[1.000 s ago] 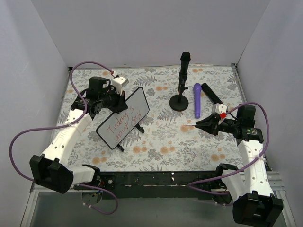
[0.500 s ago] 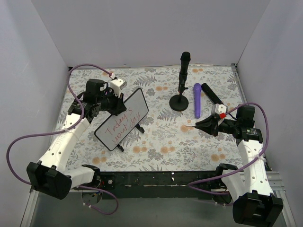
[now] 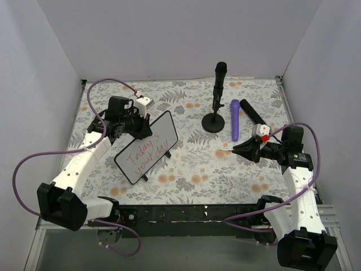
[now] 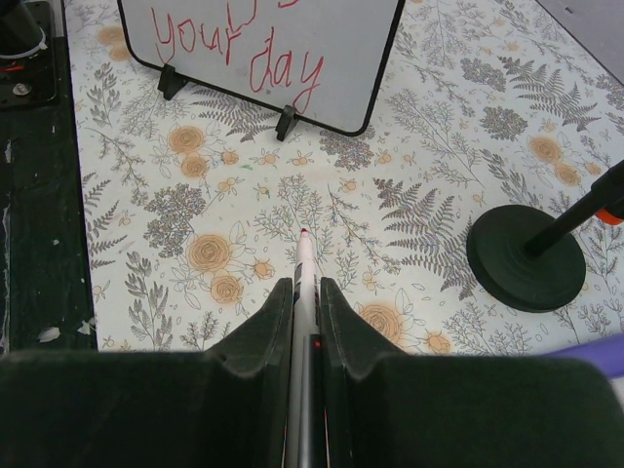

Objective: Write a sentence on the whiteboard
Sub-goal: Place the whiteboard on the whiteboard stand.

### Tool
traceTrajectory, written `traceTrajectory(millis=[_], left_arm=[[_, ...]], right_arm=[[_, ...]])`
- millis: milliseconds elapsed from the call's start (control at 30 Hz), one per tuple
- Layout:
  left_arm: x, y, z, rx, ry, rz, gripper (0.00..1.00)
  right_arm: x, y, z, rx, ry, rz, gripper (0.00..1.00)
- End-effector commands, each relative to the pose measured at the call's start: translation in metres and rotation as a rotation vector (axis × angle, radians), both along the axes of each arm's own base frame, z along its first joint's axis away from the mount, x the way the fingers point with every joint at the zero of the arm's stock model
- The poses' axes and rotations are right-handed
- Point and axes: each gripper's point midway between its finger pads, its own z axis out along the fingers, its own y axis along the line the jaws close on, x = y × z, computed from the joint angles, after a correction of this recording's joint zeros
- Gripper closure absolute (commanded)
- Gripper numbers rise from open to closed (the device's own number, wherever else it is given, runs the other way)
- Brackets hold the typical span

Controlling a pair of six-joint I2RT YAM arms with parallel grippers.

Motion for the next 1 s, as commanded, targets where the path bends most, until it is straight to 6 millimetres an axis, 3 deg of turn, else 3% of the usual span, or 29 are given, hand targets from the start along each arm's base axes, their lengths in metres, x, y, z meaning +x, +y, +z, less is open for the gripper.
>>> traceTrajectory(millis=[0,100,167,333,500,767,967], left_arm=[[0.019,0.012,-0.02,0.067,0.002,0.072,1.0],[0.03,0.021,-0.03,0.121,0.009,0.124,0.99],[0.037,0.026,-0.033,0.149,0.009,0.154,0.92],[0.042,0.034,-0.038,0.18,0.006,0.202,0.89],[0.034,0.041,-0.04,0.19,-0.01,0.228,0.87],[0.018,0.047,-0.028,0.18,-0.085,0.204,0.87],[0.004,0.047,-0.032,0.167,-0.114,0.168,0.85]], right_arm=[[0.001,0.001,0.003,0.012,-0.01,0.007,0.99],[0.001,0.001,0.002,0.012,-0.01,0.008,0.99],[0.001,0.0,0.003,0.01,-0.011,0.006,0.99],[0.001,0.0,0.003,0.01,-0.013,0.006,0.99],[0.001,0.001,0.002,0.011,-0.01,0.007,0.99],[0.001,0.001,0.002,0.013,-0.008,0.008,0.99],[0.001,0.001,0.002,0.013,-0.007,0.008,0.99]])
